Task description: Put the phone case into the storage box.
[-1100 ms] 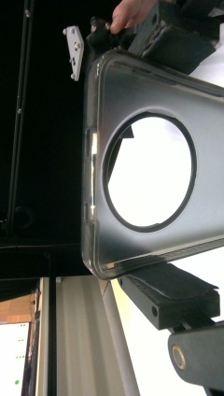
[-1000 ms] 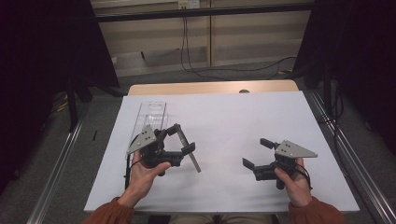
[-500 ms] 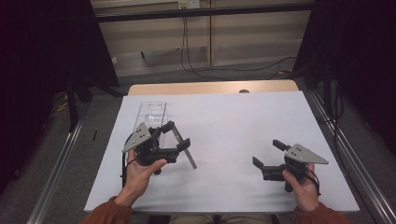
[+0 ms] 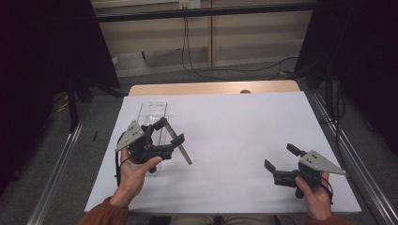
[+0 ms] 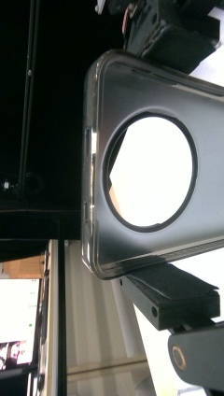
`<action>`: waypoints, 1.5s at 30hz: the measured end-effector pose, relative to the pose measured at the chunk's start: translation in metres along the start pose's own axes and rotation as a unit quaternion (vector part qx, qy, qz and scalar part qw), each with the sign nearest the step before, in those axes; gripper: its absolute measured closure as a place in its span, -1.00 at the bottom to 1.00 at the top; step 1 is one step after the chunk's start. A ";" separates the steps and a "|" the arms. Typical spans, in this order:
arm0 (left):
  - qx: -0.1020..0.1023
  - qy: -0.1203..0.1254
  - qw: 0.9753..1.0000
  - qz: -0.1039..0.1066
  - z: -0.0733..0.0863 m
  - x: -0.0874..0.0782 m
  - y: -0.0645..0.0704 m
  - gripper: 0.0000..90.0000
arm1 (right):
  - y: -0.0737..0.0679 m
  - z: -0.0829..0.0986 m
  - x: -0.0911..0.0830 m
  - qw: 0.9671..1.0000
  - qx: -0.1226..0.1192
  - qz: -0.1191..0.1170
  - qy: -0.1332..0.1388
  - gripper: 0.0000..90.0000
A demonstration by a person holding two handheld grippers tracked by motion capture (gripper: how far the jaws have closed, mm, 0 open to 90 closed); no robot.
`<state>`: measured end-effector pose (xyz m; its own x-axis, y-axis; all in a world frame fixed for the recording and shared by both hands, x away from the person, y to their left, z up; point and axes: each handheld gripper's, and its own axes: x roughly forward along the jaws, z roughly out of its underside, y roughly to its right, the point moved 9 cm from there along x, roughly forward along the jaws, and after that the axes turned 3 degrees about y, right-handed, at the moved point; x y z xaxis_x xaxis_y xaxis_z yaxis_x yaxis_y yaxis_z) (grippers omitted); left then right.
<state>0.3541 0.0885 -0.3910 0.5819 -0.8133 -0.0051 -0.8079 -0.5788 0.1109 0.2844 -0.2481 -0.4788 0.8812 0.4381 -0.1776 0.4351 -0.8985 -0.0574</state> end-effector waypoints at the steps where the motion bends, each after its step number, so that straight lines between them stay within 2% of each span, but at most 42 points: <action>1: -0.004 0.006 1.000 -0.004 -0.002 0.000 -0.001 -0.71 | 0.002 0.001 -0.002 1.000 -0.002 0.000 0.000 -1.00; 3: -0.002 0.004 1.000 -0.009 -0.006 -0.004 -0.005 -0.72 | 0.005 0.001 -0.006 1.000 -0.002 0.009 0.003 -1.00; 5: -0.016 0.012 1.000 -0.019 -0.009 -0.005 -0.007 -0.72 | 0.007 0.000 -0.009 1.000 0.008 0.015 0.010 -1.00; 6: -0.009 0.012 1.000 -0.021 -0.010 -0.006 -0.009 -0.72 | 0.009 0.000 -0.010 1.000 0.012 0.018 0.009 -1.00; 9: -0.011 0.009 0.999 -0.029 -0.011 -0.008 -0.015 -0.71 | 0.012 0.001 -0.010 1.000 0.009 0.025 0.009 -1.00; 14: -0.010 0.014 0.999 -0.037 -0.018 -0.010 -0.024 -0.72 | 0.010 0.000 -0.011 1.000 0.008 0.025 0.010 -1.00; 17: -0.015 0.017 0.999 -0.040 -0.022 -0.011 -0.030 -0.72 | 0.010 0.000 -0.010 1.000 0.000 0.021 0.010 -1.00; 18: -0.006 0.009 0.999 -0.038 -0.023 -0.012 -0.032 -0.72 | 0.010 0.000 -0.010 1.000 -0.001 0.021 0.010 -1.00; 22: -0.012 0.018 0.998 -0.052 -0.029 -0.013 -0.040 -0.72 | 0.010 0.001 -0.011 1.000 0.002 0.018 0.009 -1.00; 23: -0.004 0.014 0.999 -0.050 -0.030 -0.014 -0.042 -0.72 | 0.009 0.001 -0.011 1.000 0.003 0.015 0.008 -1.00; 24: -0.005 0.016 0.999 -0.049 -0.032 -0.015 -0.041 -0.72 | 0.009 0.001 -0.011 1.000 0.002 0.014 0.008 -1.00; 27: 0.008 0.012 0.998 -0.060 -0.036 -0.016 -0.044 -0.72 | 0.009 0.001 -0.010 1.000 0.000 0.015 0.007 -1.00; 31: 0.011 0.016 0.997 -0.073 -0.043 -0.017 -0.050 -0.72 | 0.008 0.001 -0.010 1.000 0.004 0.013 0.007 -1.00; 34: 0.018 0.011 0.996 -0.084 -0.044 -0.017 -0.056 -0.72 | 0.008 0.001 -0.010 1.000 0.001 0.011 0.008 -1.00; 40: 0.015 0.007 0.994 -0.107 -0.044 -0.018 -0.073 -0.72 | 0.008 0.002 -0.009 1.000 0.001 0.010 0.007 -1.00; 43: 0.019 0.007 0.993 -0.120 -0.044 -0.017 -0.078 -0.72 | 0.007 0.002 -0.009 1.000 0.003 0.008 0.006 -1.00; 45: 0.014 0.012 0.992 -0.124 -0.045 -0.015 -0.081 -0.72 | 0.007 0.002 -0.008 1.000 0.001 0.009 0.006 -1.00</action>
<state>0.4149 0.1503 -0.3554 0.7653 -0.6437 -0.0055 -0.6412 -0.7631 0.0810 0.2798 -0.2586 -0.4800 0.8911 0.4218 -0.1673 0.4185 -0.9065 -0.0559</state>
